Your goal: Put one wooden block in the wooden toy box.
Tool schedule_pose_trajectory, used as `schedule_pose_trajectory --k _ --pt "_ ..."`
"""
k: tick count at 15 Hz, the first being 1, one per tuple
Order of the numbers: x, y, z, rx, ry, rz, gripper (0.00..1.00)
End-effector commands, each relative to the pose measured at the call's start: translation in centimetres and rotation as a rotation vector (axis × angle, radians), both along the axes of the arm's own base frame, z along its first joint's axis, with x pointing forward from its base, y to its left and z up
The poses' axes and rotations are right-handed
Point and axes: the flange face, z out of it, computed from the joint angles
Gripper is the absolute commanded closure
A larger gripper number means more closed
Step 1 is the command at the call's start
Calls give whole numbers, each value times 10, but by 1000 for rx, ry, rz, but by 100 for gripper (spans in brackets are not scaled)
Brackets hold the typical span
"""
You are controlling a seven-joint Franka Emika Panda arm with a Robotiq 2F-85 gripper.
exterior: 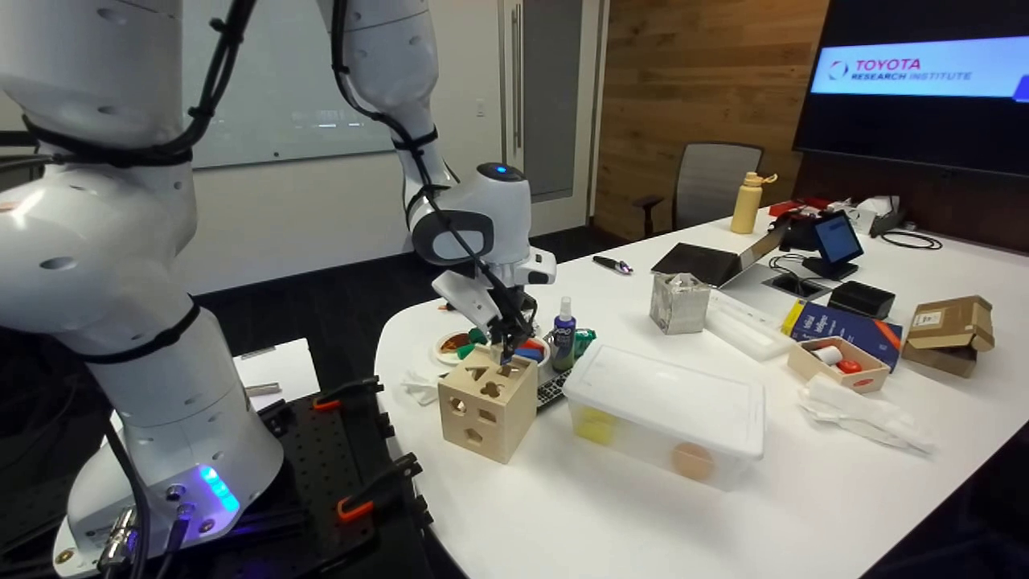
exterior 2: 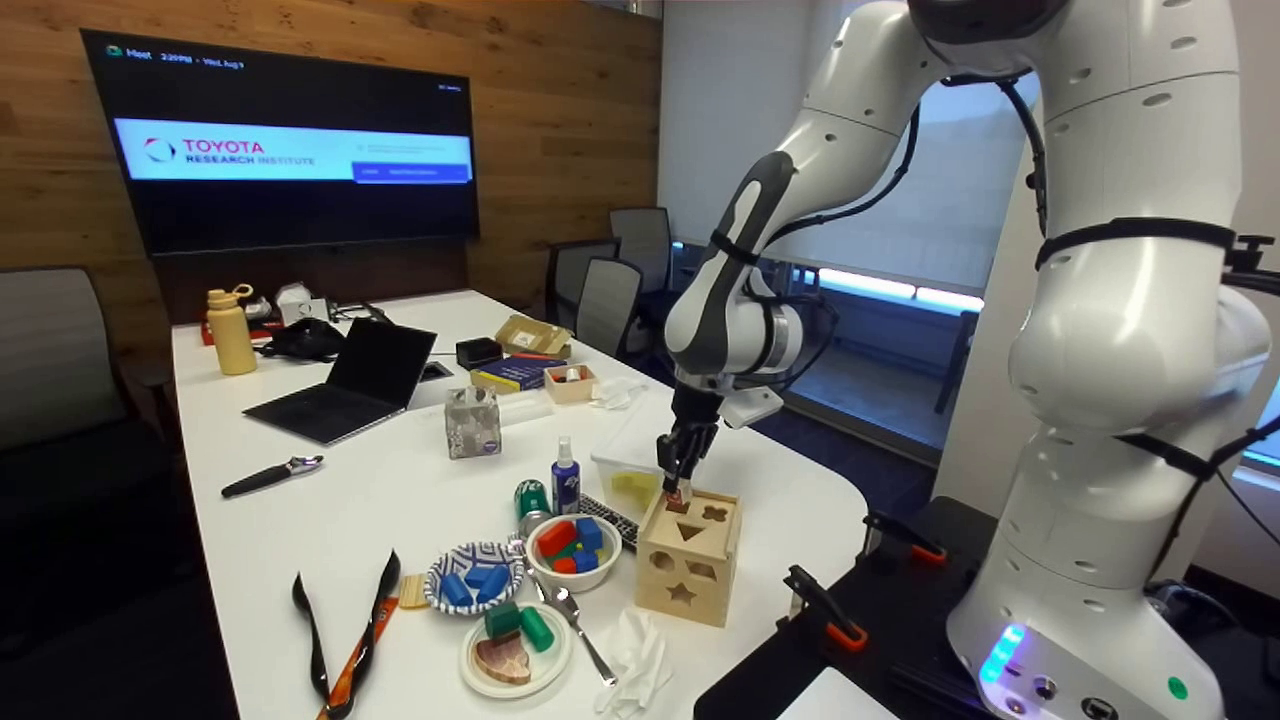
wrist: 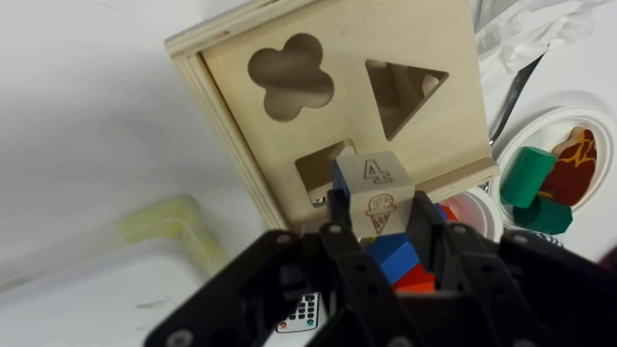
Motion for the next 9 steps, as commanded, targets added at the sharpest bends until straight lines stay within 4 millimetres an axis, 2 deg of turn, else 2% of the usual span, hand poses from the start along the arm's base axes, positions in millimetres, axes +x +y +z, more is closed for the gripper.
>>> schedule_pose_trajectory --k 1,9 --pt "3 -4 -7 8 -13 24 90" --pt "16 -11 -24 -1 18 100 90"
